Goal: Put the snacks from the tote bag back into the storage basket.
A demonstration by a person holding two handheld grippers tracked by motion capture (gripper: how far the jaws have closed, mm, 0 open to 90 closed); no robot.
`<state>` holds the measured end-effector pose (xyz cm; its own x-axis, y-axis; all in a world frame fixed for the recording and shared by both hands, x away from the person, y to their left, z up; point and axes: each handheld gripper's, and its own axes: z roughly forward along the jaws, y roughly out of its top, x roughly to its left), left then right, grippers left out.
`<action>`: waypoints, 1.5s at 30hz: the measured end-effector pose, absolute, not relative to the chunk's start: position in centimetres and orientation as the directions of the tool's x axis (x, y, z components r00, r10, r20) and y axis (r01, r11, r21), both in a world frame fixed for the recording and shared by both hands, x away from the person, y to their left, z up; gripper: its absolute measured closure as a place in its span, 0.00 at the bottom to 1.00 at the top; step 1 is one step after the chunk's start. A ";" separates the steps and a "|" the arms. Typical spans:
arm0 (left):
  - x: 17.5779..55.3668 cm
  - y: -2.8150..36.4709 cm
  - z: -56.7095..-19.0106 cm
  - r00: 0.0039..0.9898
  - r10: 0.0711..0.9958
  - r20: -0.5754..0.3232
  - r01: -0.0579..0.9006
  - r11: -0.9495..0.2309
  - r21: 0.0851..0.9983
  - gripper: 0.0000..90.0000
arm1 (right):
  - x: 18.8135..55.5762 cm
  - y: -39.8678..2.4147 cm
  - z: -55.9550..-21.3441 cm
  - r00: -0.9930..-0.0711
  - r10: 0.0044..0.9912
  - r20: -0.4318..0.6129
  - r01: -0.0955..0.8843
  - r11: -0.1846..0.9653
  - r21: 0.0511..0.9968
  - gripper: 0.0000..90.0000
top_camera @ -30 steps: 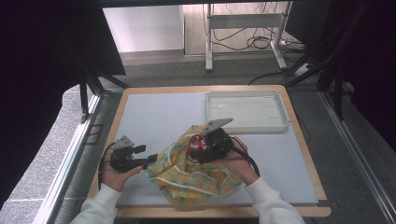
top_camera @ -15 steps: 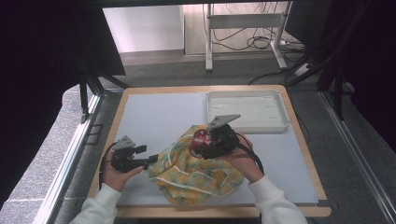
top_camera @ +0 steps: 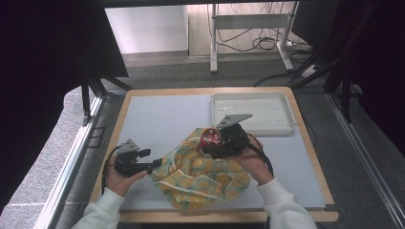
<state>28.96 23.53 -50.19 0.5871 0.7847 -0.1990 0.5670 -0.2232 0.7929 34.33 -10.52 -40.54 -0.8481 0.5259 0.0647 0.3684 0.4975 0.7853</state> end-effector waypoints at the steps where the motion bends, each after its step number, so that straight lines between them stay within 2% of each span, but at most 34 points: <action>1: 29.0 23.6 -50.2 0.586 0.785 -0.200 0.567 -0.222 0.793 0.35 | 34.3 -10.6 -40.5 -0.847 0.528 0.065 0.368 0.495 0.787 0.28; 26: 28.7 24.1 -49.8 0.575 0.787 -0.221 0.564 -0.186 0.805 0.35 | 36.3 -12.3 -38.8 -0.811 0.579 0.079 0.398 0.449 0.800 0.28; 45: 28.8 24.7 -49.7 0.567 0.794 -0.221 0.564 -0.178 0.807 0.35 | 39.5 -13.5 -38.2 -0.771 0.634 0.063 0.426 0.439 0.791 0.28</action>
<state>28.82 24.69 -49.71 0.5665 0.7939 -0.2209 0.5637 -0.1779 0.8066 39.45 -13.45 -38.19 -0.7706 0.6342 0.0627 0.4256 0.4390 0.7913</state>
